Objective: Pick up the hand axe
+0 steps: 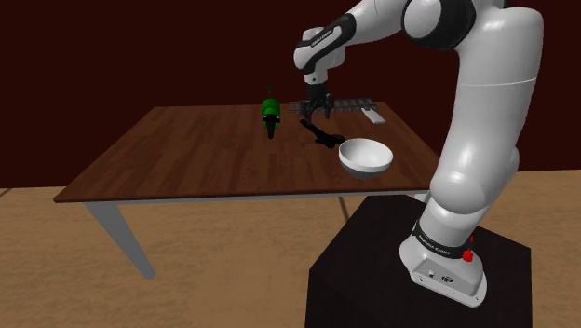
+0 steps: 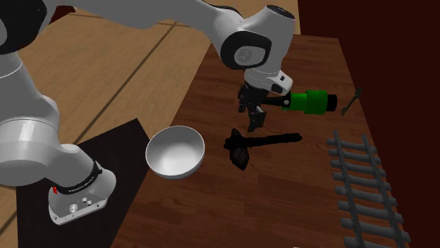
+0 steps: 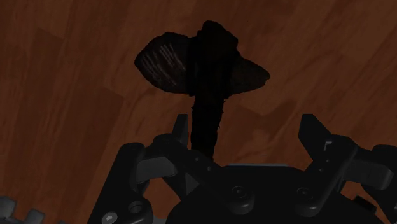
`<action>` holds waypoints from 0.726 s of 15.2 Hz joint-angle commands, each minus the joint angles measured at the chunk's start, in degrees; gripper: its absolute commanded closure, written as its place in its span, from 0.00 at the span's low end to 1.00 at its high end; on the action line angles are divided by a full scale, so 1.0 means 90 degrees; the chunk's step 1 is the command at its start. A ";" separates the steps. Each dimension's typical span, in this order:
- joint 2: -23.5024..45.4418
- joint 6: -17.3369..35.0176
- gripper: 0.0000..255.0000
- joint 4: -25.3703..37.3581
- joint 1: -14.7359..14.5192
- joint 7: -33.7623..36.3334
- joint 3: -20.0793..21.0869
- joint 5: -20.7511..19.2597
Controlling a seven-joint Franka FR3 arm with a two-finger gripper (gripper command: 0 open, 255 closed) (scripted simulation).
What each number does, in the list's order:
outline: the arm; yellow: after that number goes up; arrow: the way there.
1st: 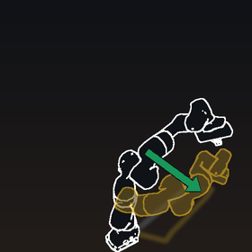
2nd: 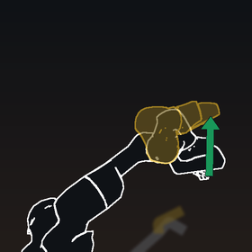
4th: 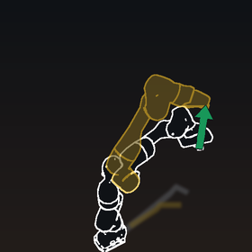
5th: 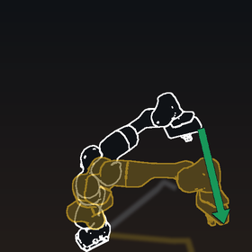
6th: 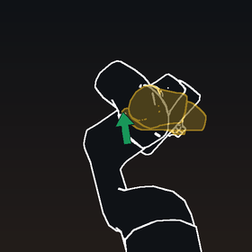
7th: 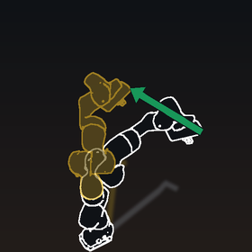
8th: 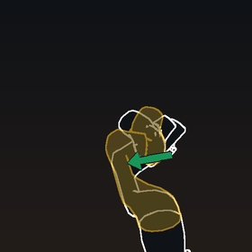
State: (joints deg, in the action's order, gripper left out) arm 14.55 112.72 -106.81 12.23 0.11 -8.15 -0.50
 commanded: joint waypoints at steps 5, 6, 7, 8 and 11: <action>0.1471 -0.0029 0.00 0.1398 0.0311 -0.0029 -0.0140 0.0169; 0.1509 0.0039 0.00 0.1367 0.0314 -0.0029 -0.0135 0.0173; 0.1548 0.0107 0.00 0.1338 0.0317 -0.0029 -0.0131 0.0179; 0.1588 0.0174 0.00 0.1311 0.0319 -0.0029 -0.0128 0.0184; 0.1714 0.0373 0.00 0.1237 0.0326 -0.0031 -0.0117 0.0202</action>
State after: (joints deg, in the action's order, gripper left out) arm 29.63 115.43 -95.40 15.19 -0.25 -9.26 1.26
